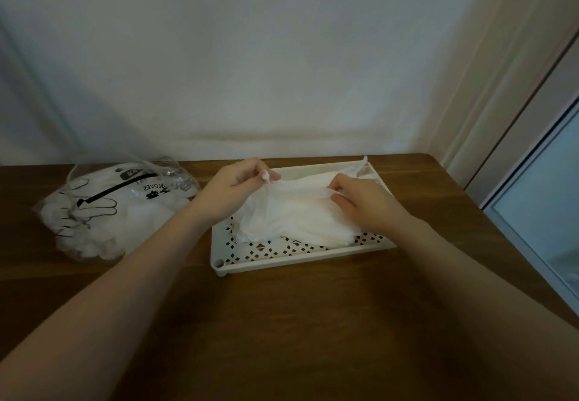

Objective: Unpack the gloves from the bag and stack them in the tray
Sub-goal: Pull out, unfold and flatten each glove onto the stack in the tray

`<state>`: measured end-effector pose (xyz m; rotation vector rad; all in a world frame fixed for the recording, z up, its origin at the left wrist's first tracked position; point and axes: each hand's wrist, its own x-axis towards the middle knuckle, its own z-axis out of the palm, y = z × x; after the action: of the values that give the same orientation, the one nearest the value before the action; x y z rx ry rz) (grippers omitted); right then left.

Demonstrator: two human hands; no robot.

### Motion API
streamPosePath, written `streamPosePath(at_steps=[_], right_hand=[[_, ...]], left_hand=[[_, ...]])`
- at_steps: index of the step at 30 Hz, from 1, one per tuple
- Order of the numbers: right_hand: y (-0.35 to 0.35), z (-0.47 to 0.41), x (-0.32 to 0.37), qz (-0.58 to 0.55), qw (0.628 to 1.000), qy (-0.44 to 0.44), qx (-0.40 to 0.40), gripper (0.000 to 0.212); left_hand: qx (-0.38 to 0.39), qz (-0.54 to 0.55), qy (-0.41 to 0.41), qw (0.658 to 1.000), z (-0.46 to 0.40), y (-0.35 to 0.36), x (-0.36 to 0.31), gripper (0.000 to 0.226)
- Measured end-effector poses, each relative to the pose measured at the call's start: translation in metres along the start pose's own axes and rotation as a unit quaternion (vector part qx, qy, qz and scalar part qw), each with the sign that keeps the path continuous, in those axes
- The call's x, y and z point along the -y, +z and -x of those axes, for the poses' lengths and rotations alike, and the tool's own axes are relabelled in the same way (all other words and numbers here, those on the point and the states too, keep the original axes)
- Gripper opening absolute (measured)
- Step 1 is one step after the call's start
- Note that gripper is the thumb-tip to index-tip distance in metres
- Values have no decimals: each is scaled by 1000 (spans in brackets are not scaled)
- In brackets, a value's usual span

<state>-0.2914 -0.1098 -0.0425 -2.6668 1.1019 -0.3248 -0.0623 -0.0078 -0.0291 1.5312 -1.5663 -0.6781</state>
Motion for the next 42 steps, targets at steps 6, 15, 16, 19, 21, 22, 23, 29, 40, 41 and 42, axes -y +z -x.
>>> streamPosePath(at_steps=[6,15,16,19,21,22,23,29,40,41,42], right_hand=[[3,10,9,76,996,-38,37,13],[17,2,43,161,978,133,14,54],[24,1,43,160,979,128,15,50],[38,-1,29,103,982,148,64,82],[38,-1,19,91,974,172,117,98],[38,-1,14,100,969,178,140,104],[37,-1,10,111,965,180,157,110],[21,7,16,181,949,221,136,124],[26,-9,162,15,982,-186,-43,25],[34,-12,174,8,973,-228,-46,24],[43,-15,187,5,966,-256,-49,24]], left_hand=[[83,-156,22,984,22,-3,9,17],[100,-389,-26,915,23,18,7,54],[97,-412,-36,905,22,20,7,52],[84,-450,-61,887,20,23,11,45],[74,-438,-77,893,23,23,18,62],[80,-434,-87,893,24,22,22,70],[96,-448,-92,884,25,22,26,74],[111,-551,-112,819,23,21,24,81],[-278,-179,52,942,73,-28,2,19],[-303,-164,49,937,78,-34,5,18],[-325,-159,38,931,86,-41,9,19]])
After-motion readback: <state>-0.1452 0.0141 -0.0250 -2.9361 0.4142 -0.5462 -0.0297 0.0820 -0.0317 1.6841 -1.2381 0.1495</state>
